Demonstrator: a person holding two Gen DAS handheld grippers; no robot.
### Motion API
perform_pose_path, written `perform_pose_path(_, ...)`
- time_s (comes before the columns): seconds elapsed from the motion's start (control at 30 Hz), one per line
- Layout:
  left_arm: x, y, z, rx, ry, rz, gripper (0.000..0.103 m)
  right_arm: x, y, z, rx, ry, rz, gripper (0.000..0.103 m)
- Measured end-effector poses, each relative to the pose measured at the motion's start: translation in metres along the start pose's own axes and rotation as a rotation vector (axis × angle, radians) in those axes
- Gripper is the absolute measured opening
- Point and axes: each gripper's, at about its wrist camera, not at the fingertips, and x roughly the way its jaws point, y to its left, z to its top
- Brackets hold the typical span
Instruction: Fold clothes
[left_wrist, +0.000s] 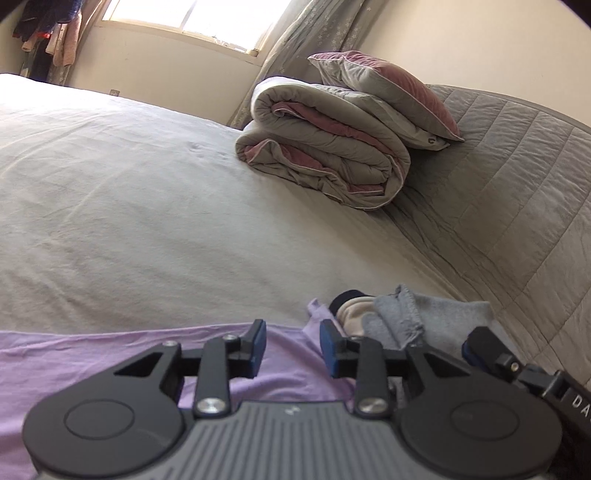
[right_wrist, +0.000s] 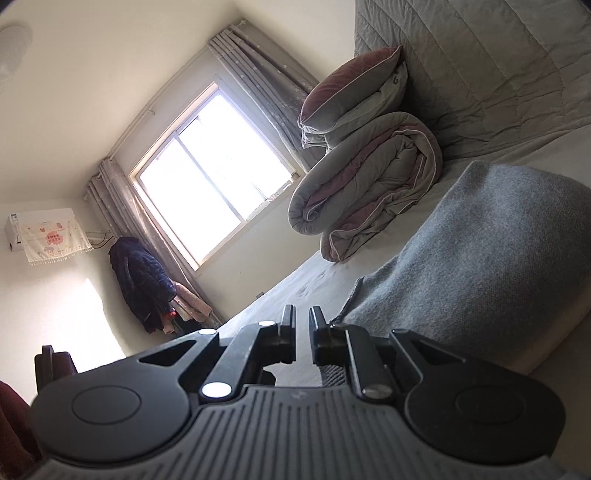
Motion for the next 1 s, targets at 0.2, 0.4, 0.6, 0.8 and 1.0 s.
perform_pose_path(0.2, -0.049, 0.068, -0.009, -0.02, -0.01, 0.173, 0.039, 0.012, 0.024, -0.017, -0.139, 0.086, 0.024, 0.015)
perform_pose_path(0.4, -0.12, 0.149, -0.006, -0.083, -0.032, 0.337, 0.039, 0.024, 0.049, -0.043, -0.248, 0.212, 0.089, 0.045)
perform_pose_path(0.6, -0.207, 0.224, 0.009, -0.068, -0.085, 0.534, 0.047, 0.031, 0.075, -0.081, -0.33, 0.419, 0.127, 0.046)
perform_pose_path(0.8, -0.255, 0.288, 0.017, -0.083, -0.082, 0.635, 0.055, 0.034, 0.107, -0.107, -0.409, 0.577, 0.117, 0.046)
perform_pose_path(1.0, -0.26, 0.328, 0.014, -0.139, -0.051, 0.627, 0.055, 0.033, 0.133, -0.123, -0.396, 0.665, 0.062, 0.046)
